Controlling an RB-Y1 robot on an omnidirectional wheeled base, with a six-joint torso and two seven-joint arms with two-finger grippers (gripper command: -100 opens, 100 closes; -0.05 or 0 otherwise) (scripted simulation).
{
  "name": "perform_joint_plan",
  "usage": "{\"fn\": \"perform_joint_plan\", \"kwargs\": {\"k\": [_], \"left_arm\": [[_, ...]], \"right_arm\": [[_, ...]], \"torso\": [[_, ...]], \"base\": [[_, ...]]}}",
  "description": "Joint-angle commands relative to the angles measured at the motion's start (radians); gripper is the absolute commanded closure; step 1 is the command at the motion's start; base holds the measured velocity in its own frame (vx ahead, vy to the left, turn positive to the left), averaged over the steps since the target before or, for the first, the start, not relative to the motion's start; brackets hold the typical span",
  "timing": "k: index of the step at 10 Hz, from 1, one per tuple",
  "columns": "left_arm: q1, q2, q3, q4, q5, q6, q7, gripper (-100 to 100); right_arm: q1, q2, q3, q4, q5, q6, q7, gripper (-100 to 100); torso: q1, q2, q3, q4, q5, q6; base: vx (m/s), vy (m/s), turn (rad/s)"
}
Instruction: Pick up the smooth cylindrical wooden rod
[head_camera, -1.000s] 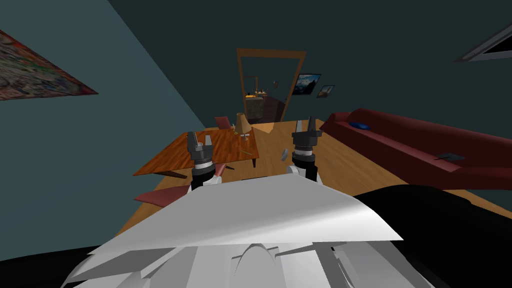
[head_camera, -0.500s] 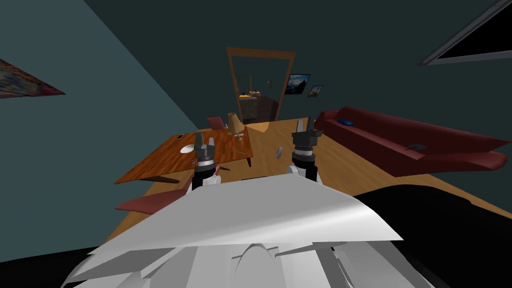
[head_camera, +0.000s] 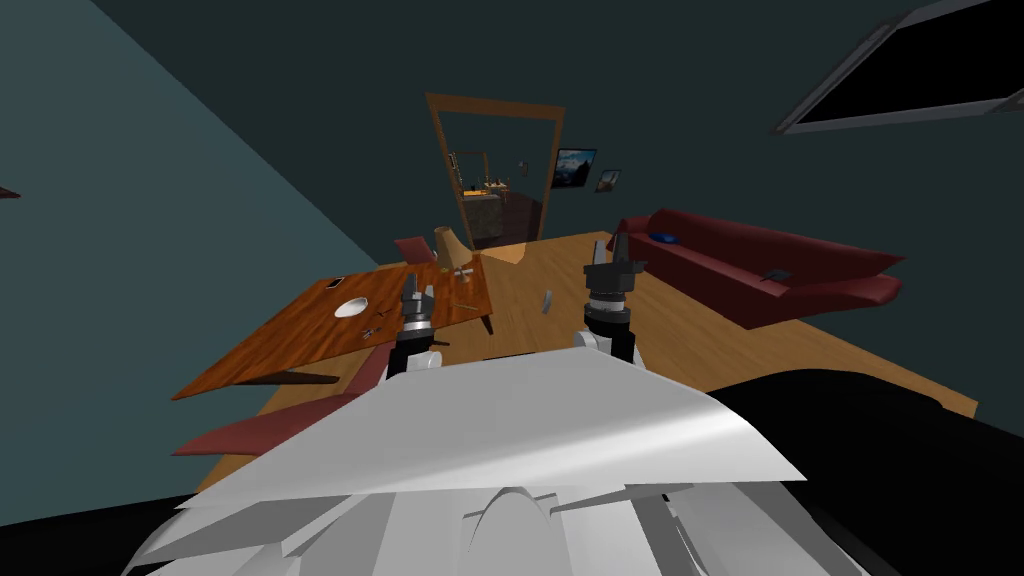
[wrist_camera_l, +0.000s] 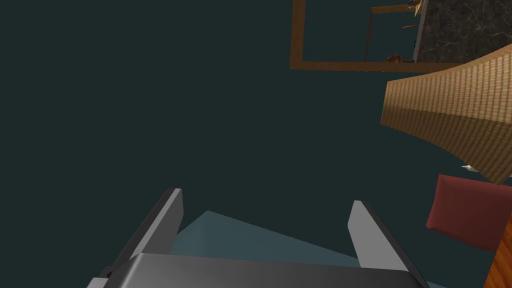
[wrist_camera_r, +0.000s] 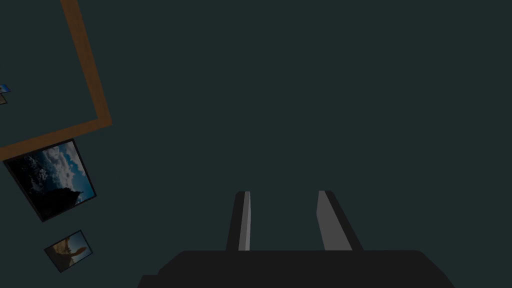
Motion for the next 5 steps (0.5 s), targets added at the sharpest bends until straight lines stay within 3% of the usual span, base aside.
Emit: {"fn": "perform_joint_plan", "kwargs": {"k": [1,4,5], "left_arm": [[-0.012,0.003,0.007,0.013,0.018,0.03,-0.009,-100],[-0.024,0.008,0.021,0.075,0.084,0.111,-0.039,-100],[-0.029,0.012,0.029,0.109,0.118,0.141,-0.052,-100]], "right_arm": [[0.0,0.0,0.0,0.0,0.0,0.0,0.0,0],[0.0,0.0,0.0,0.0,0.0,0.0,0.0,0],[0.0,0.0,0.0,0.0,0.0,0.0,0.0,0]], "torso": [[0.0,0.0,0.0,0.0,0.0,0.0],[0.002,0.0,0.0,0.0,0.0,-0.001],[0.002,0.0,0.0,0.0,0.0,0.0]], "base": [[-0.016,-0.057,-0.114],[-0.024,-0.066,-0.164],[-0.021,-0.099,-0.391]]}}
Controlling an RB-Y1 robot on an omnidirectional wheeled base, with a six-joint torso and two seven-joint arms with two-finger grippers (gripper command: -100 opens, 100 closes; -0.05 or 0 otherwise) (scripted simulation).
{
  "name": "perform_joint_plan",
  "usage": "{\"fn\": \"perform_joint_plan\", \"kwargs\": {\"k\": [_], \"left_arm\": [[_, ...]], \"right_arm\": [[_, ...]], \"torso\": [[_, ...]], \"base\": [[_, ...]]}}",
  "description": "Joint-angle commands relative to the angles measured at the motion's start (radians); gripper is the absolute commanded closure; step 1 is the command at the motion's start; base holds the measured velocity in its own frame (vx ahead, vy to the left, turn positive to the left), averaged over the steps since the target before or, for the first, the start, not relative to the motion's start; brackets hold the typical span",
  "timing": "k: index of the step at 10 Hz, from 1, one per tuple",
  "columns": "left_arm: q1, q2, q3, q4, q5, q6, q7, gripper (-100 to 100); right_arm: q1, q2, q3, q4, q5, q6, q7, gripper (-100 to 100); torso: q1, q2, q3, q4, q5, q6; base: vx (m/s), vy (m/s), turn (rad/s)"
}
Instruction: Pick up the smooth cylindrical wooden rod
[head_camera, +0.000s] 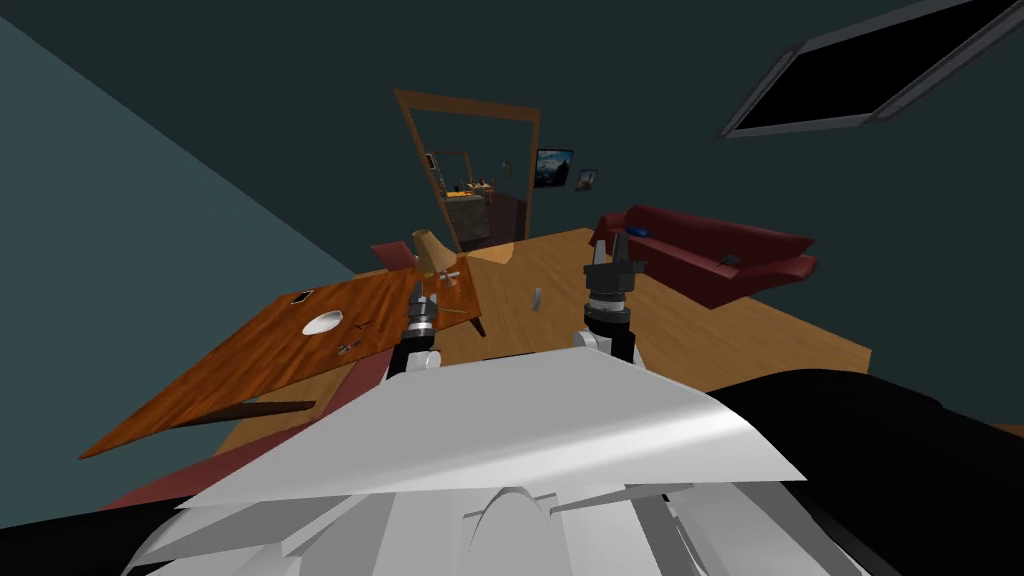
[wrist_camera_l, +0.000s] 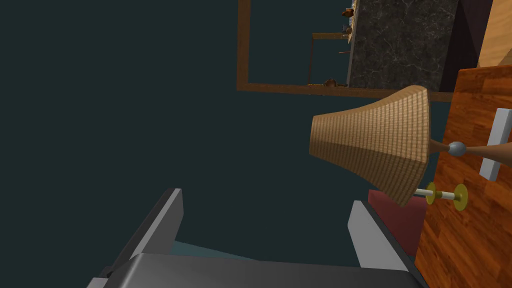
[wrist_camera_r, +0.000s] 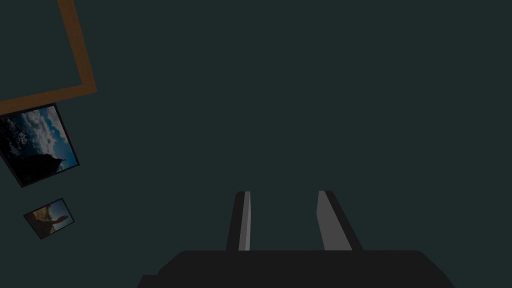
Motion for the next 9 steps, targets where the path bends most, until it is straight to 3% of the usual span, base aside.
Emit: {"fn": "perform_joint_plan", "kwargs": {"k": [1,2,4,6,7,8,9], "left_arm": [[0.0,-0.006,0.0,0.011,0.017,0.042,-0.015,-100],[-0.004,-0.002,0.009,0.048,0.052,0.073,-0.028,-100],[-0.004,-0.002,0.009,0.048,0.052,0.086,-0.028,-100],[-0.009,0.012,0.029,0.12,0.121,0.16,-0.051,-100],[-0.009,0.012,0.029,0.131,0.121,0.178,-0.051,-100],[-0.01,0.021,0.039,0.174,0.155,0.203,-0.06,-100],[-0.01,0.021,0.039,0.175,0.155,0.225,-0.06,-100]], "right_arm": [[0.0,0.0,0.0,0.0,0.0,0.0,0.0,0],[0.0,0.0,0.0,0.0,0.0,0.0,0.0,0],[0.0,0.0,0.0,0.0,0.0,0.0,0.0,0],[0.0,0.0,0.0,0.0,0.0,0.0,0.0,0],[0.0,0.0,0.0,0.0,0.0,0.0,0.0,0],[0.0,0.0,0.0,0.0,0.0,0.0,0.0,0],[0.0,0.0,0.0,0.0,0.0,0.0,0.0,0]], "torso": [[0.0,0.0,0.0,0.0,0.0,0.0],[0.001,0.0,0.0,0.0,0.0,-0.001],[0.002,0.0,0.0,0.0,0.0,-0.001],[0.004,-0.001,0.0,0.0,0.001,0.0],[0.003,0.0,0.0,0.0,0.001,0.0],[0.003,0.0,0.0,0.0,0.0,-0.001],[0.003,0.0,0.0,0.0,0.001,0.0]], "base": [[-0.019,-0.072,-0.08],[-0.022,-0.087,-0.188],[-0.007,-0.041,-0.047],[-0.006,-0.049,-0.318],[-0.007,-0.05,-0.135],[-0.009,-0.054,-0.262],[-0.002,-0.031,-0.122]]}}
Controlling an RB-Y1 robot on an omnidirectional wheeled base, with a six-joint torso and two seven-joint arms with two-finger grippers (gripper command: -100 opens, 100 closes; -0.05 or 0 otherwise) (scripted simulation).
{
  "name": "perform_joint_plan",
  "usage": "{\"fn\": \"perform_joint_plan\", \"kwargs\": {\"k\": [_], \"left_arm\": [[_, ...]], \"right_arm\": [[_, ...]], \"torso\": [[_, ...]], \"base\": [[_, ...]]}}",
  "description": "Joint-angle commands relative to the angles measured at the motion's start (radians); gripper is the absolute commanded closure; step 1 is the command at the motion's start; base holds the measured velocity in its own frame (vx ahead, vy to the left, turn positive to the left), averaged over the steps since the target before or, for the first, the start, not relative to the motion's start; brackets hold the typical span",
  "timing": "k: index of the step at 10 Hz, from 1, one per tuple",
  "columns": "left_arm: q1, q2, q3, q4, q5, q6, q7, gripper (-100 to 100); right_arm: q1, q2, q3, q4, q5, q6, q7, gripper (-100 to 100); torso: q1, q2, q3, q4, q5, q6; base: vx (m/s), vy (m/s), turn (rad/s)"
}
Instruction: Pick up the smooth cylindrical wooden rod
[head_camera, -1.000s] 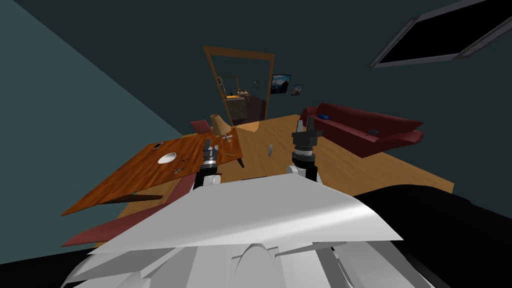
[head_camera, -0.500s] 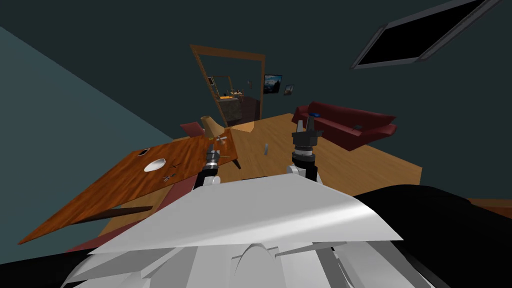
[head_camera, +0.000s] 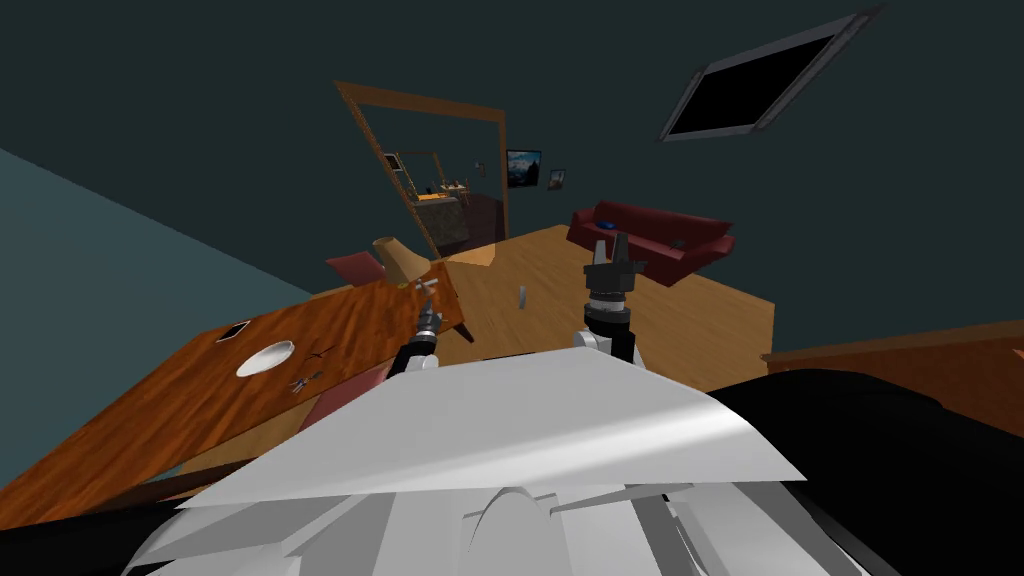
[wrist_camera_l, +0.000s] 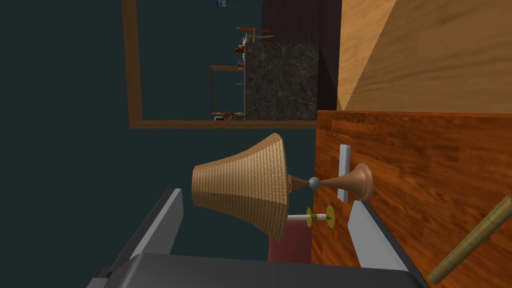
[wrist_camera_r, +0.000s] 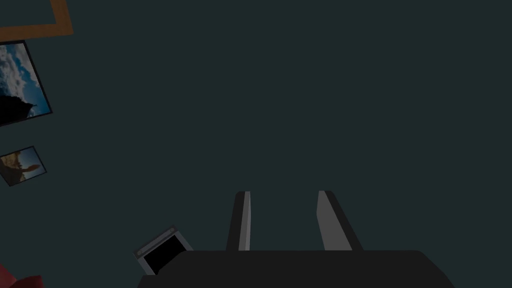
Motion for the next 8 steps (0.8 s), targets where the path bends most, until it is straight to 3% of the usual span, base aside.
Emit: {"fn": "perform_joint_plan", "kwargs": {"k": [1,2,5,8], "left_arm": [[0.007,0.006,0.012,0.042,0.037,0.05,-0.012,-100],[0.007,0.006,0.012,0.042,0.037,0.069,-0.012,-100],[0.009,0.031,0.036,0.118,0.103,0.161,-0.024,-100],[0.011,0.046,0.049,0.188,0.135,0.213,-0.028,-100]], "right_arm": [[0.0,0.0,0.0,0.0,0.0,0.0,0.0,0],[0.0,0.0,0.0,0.0,0.0,0.0,0.0,0],[0.0,0.0,0.0,0.0,0.0,0.0,0.0,0],[0.0,0.0,0.0,0.0,0.0,0.0,0.0,0]], "torso": [[0.0,0.0,0.0,0.0,0.0,0.0],[0.0,0.0,0.0,0.0,0.0,0.001],[0.002,0.0,0.0,0.0,0.0,0.0],[0.003,0.0,0.0,0.0,0.001,0.001]], "base": [[0.002,-0.029,-0.309],[0.002,-0.013,-0.128],[0.005,-0.014,-0.238],[0.006,0.002,-0.193]]}}
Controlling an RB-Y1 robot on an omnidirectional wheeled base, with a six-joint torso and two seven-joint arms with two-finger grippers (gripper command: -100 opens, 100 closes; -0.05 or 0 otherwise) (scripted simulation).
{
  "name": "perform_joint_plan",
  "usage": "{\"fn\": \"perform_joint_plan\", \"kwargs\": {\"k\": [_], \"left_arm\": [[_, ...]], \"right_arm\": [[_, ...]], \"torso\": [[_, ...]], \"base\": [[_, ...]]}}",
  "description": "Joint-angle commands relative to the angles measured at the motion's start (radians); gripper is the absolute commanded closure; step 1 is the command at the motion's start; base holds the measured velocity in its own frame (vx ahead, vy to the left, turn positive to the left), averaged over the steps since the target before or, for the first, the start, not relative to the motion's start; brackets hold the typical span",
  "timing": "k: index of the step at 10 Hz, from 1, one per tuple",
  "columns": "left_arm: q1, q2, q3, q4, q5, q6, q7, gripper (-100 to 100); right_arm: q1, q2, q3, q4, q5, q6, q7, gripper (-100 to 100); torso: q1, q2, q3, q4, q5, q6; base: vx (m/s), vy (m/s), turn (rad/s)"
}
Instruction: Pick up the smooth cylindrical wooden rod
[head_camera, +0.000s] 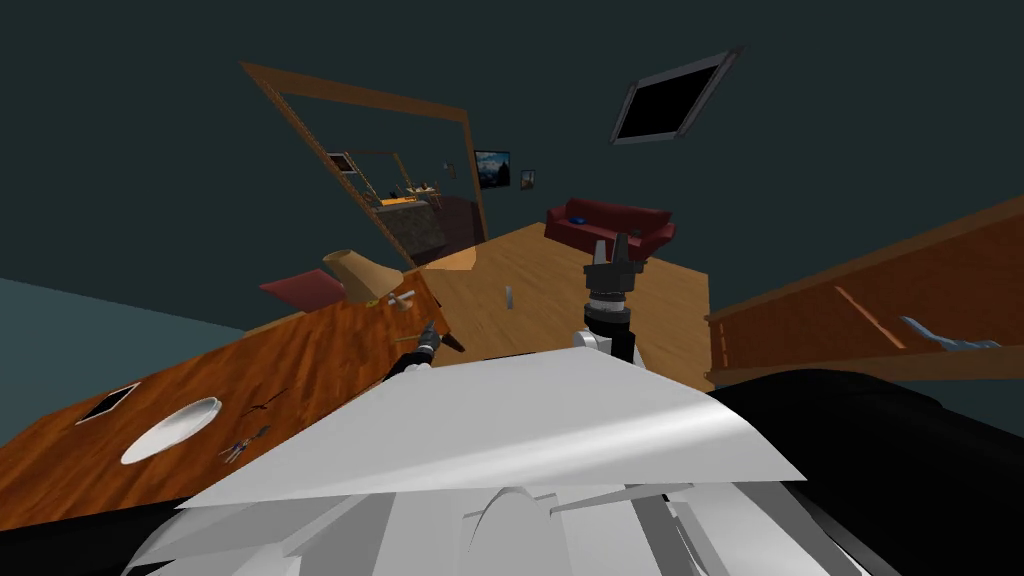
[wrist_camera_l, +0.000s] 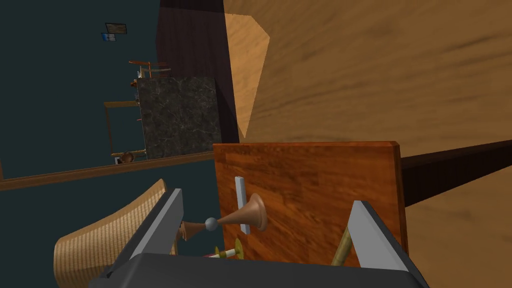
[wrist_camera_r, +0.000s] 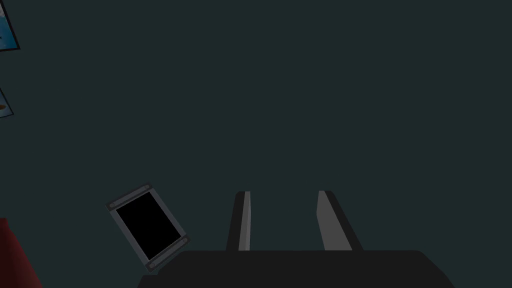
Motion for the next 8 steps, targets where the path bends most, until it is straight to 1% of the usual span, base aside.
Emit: {"fn": "perform_joint_plan", "kwargs": {"k": [1,2,3,4,5,6,7,8], "left_arm": [[0.017,-0.004,0.008,-0.018,0.001,0.029,-0.003,-100],[0.019,0.012,0.022,0.032,0.032,0.069,-0.005,-100],[0.019,0.012,0.022,0.032,0.032,0.076,-0.005,-100],[0.023,0.029,0.036,0.077,0.062,0.113,-0.007,-100],[0.023,0.029,0.036,0.083,0.062,0.122,-0.007,-100],[0.027,0.046,0.051,0.134,0.09,0.153,-0.007,-100],[0.027,0.046,0.051,0.134,0.09,0.167,-0.007,-100],[0.031,0.065,0.065,0.176,0.117,0.21,-0.006,-100]], "right_arm": [[0.0,0.0,0.0,0.0,0.0,0.0,0.0,0],[0.0,0.0,0.0,0.0,0.0,0.0,0.0,0],[0.0,0.0,0.0,0.0,0.0,0.0,0.0,0],[0.0,0.0,0.0,0.0,0.0,0.0,0.0,0],[0.0,0.0,0.0,0.0,0.0,0.0,0.0,0],[0.0,0.0,0.0,0.0,0.0,0.0,0.0,0],[0.0,0.0,0.0,0.0,0.0,0.0,0.0,0],[0.0,0.0,0.0,0.0,0.0,0.0,0.0,0]], "torso": [[0.0,0.0,0.0,0.0,0.0,0.0],[0.0,0.0,0.0,0.0,0.0,0.0],[0.0,0.0,0.0,0.0,0.0,0.001],[0.001,0.0,0.0,0.0,0.0,0.0],[0.001,0.0,0.0,0.0,0.0,0.001],[0.001,0.0,0.0,0.0,0.0,0.0],[0.002,-0.001,0.0,0.0,0.0,0.001],[0.002,0.0,0.0,0.0,0.0,0.0]], "base": [[0.003,0.006,0.029],[0.008,0.005,-0.286],[0.007,0.016,-0.176],[0.011,0.019,-0.288],[0.011,0.027,-0.15],[0.017,0.037,-0.297],[0.011,0.039,-0.175],[0.004,0.042,-0.247]]}}
